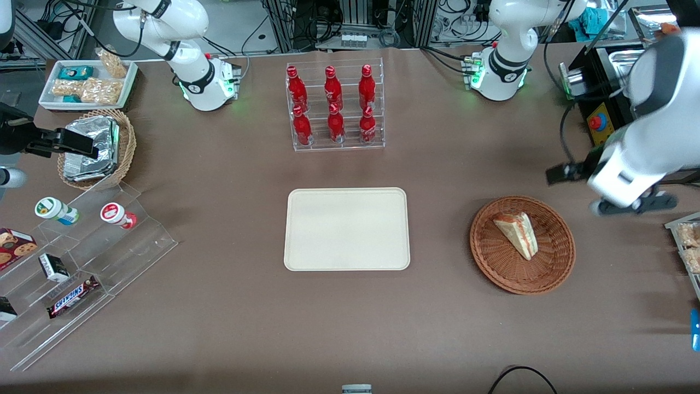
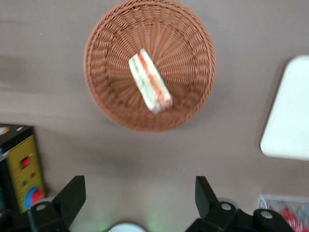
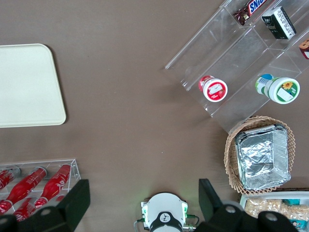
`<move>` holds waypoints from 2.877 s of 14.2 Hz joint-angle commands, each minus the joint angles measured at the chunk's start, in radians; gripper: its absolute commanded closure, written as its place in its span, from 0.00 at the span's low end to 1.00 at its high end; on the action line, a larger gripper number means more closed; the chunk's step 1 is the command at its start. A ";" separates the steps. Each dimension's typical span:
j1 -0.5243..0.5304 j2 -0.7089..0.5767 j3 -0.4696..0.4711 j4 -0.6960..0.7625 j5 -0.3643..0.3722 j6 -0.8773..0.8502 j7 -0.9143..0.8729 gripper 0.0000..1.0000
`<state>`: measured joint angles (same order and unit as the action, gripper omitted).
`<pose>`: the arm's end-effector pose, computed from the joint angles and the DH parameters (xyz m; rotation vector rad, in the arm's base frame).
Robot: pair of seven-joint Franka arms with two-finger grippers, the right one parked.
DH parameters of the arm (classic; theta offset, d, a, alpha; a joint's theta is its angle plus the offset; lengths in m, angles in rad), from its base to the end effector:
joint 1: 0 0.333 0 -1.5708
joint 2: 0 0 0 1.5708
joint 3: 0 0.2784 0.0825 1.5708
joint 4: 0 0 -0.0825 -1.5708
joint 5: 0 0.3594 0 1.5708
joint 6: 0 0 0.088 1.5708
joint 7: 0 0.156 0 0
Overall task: Place sandwich from basket to tray
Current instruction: 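Move the left gripper down over the sandwich in the wicker basket, then close the left gripper on the wrapped sandwich, then lift the sandwich and carry it over the cream tray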
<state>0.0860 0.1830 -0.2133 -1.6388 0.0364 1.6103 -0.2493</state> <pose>0.5502 -0.0598 0.4135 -3.0841 -0.1794 0.3164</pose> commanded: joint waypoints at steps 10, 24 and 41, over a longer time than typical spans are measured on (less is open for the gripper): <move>0.009 0.122 -0.003 -0.450 -0.013 0.755 -0.424 0.00; -0.006 0.118 0.020 -0.428 -0.001 0.702 -0.452 0.90; -0.703 0.582 -0.029 0.157 0.143 0.582 -0.751 0.80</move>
<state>-0.6020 0.7506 -0.2548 -1.5238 0.1599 2.2157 -0.9723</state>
